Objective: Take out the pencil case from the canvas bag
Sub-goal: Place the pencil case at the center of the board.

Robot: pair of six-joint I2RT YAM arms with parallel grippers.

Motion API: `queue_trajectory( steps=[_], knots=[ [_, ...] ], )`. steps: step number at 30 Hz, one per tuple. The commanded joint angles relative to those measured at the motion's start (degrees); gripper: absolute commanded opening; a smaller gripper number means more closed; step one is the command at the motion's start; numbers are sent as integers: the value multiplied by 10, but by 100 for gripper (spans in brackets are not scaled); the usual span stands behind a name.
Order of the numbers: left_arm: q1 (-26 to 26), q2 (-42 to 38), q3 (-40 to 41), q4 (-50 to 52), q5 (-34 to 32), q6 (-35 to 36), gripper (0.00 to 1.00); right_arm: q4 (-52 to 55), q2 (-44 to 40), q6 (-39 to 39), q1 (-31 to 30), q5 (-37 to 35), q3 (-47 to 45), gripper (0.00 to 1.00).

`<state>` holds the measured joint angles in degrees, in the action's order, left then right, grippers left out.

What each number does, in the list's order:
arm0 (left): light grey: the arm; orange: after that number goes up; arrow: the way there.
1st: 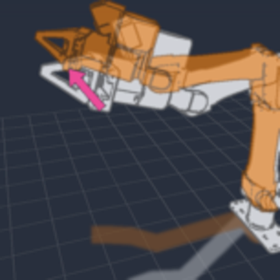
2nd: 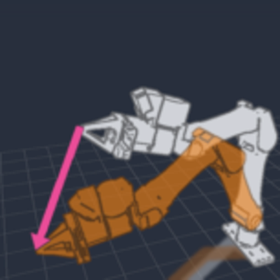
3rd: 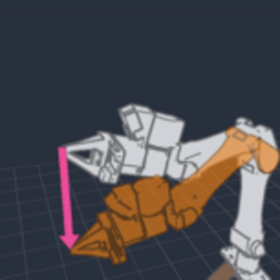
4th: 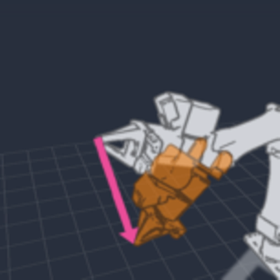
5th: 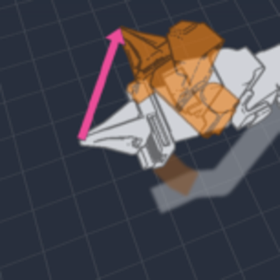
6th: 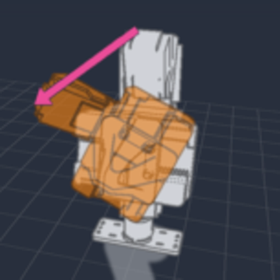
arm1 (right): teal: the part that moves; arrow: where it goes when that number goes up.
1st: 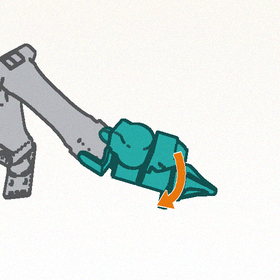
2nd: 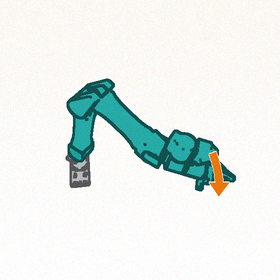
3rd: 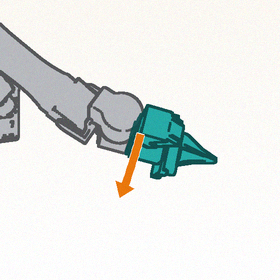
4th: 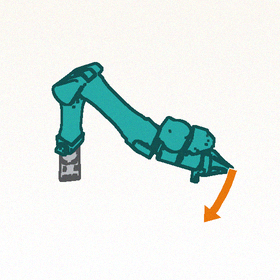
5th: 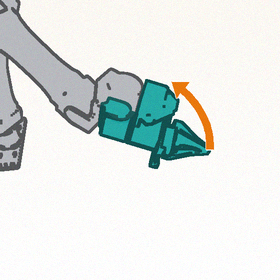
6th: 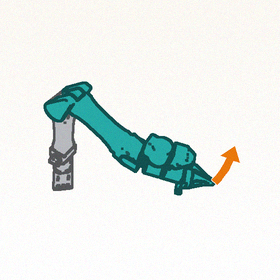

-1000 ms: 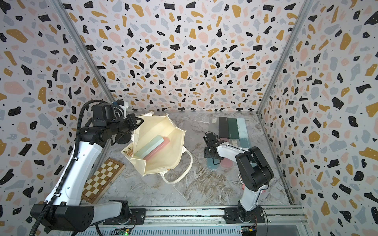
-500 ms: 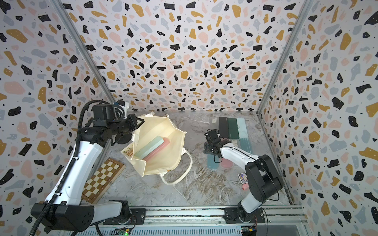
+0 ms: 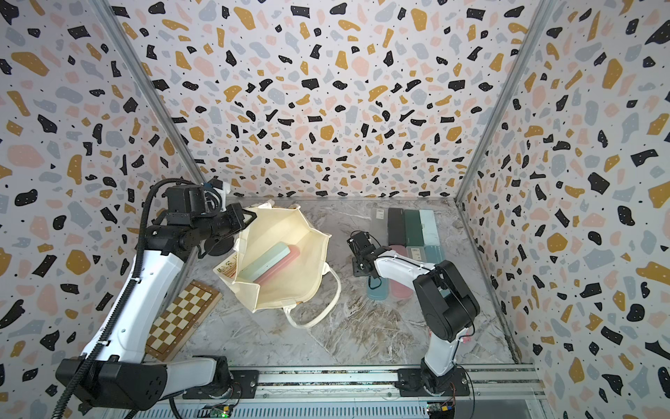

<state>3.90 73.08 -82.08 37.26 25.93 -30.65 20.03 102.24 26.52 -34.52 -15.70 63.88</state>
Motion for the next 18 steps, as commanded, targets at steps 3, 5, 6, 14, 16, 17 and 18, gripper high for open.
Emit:
queue_trajectory(
  steps=[3,5,6,14,16,17,18],
  knots=[
    [-2,-16,-2,-39,7,9,0,47,19,2,1,-50,30,59],
    [-2,-16,-2,-39,8,9,0,56,21,10,0,-65,30,55],
    [-1,-16,-1,-39,8,9,0,59,22,15,1,-70,30,54],
    [-1,-16,0,-37,13,13,0,74,19,35,10,-76,26,48],
    [-2,-16,1,-37,13,13,0,73,10,35,10,-72,23,48],
    [-1,-16,1,-36,12,12,0,72,3,35,10,-71,23,48],
    [-1,-16,1,-37,13,12,0,73,-4,36,11,-72,23,48]
  ],
)
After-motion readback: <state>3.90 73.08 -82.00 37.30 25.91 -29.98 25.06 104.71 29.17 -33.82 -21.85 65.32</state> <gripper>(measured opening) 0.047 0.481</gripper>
